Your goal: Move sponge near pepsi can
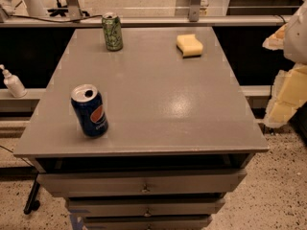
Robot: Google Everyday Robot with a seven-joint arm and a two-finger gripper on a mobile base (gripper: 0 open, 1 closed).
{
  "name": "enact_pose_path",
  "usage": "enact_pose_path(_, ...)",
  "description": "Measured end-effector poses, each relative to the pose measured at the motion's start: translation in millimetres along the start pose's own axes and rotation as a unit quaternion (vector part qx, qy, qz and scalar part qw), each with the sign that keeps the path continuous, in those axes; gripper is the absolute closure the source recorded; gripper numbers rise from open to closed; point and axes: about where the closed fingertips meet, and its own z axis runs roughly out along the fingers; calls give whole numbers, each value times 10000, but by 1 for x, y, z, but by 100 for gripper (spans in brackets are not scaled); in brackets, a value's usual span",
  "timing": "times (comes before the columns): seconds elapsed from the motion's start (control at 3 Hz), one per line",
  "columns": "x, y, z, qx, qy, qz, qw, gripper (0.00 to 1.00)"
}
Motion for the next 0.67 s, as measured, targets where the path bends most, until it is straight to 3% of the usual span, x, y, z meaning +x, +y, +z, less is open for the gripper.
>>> enact_pose_path(0.67, -6, 0, 11, 8, -130, 35, 9999, 0)
